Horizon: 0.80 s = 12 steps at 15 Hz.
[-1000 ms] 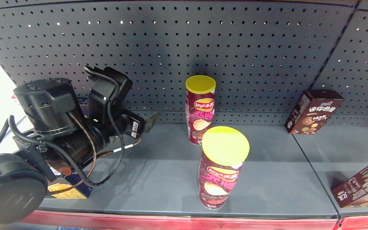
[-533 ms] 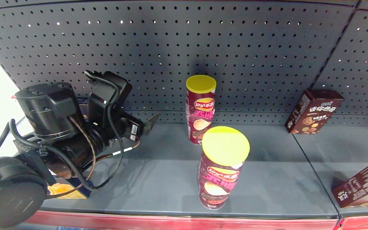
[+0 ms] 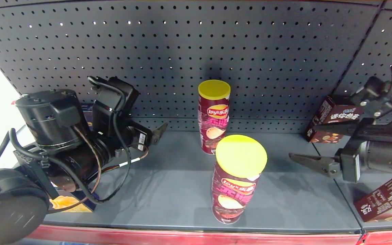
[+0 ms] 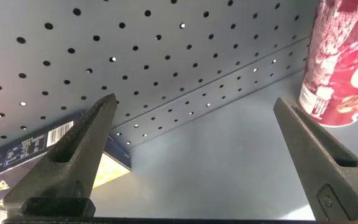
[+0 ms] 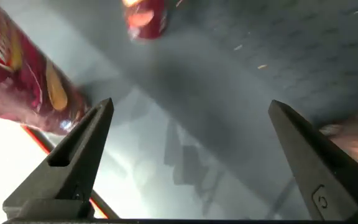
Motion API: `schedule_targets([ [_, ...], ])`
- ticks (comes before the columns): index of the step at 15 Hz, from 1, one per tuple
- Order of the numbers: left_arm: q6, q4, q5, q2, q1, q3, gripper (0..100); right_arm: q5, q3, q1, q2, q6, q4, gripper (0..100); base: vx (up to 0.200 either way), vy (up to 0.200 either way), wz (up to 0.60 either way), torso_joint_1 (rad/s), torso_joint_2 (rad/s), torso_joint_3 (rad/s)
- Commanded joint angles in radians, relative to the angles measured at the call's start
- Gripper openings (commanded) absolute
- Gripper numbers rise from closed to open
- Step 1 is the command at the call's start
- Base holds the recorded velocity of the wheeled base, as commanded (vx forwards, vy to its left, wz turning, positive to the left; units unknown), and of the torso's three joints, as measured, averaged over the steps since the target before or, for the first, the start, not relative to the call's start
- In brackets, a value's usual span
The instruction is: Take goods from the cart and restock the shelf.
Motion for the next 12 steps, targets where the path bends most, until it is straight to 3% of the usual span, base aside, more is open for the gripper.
schedule_targets([
  [1,-0.002,-0.001,-0.002,-0.015,0.0,0.017,100,0.008,0.033,0.033,0.046,-0.004,0.005,100,0.0,0.0,0.0,0.0,0.0,0.0],
  [5,-0.002,-0.001,-0.002,-0.023,0.0,0.027,100,0.014,0.131,0.108,0.033,-0.004,-0.001,100,0.0,0.0,0.0,0.0,0.0,0.0],
  [12,-0.002,-0.001,-0.002,-0.023,0.0,0.025,100,0.013,0.122,0.171,0.082,-0.004,-0.004,100,0.0,0.0,0.0,0.0,0.0,0.0],
])
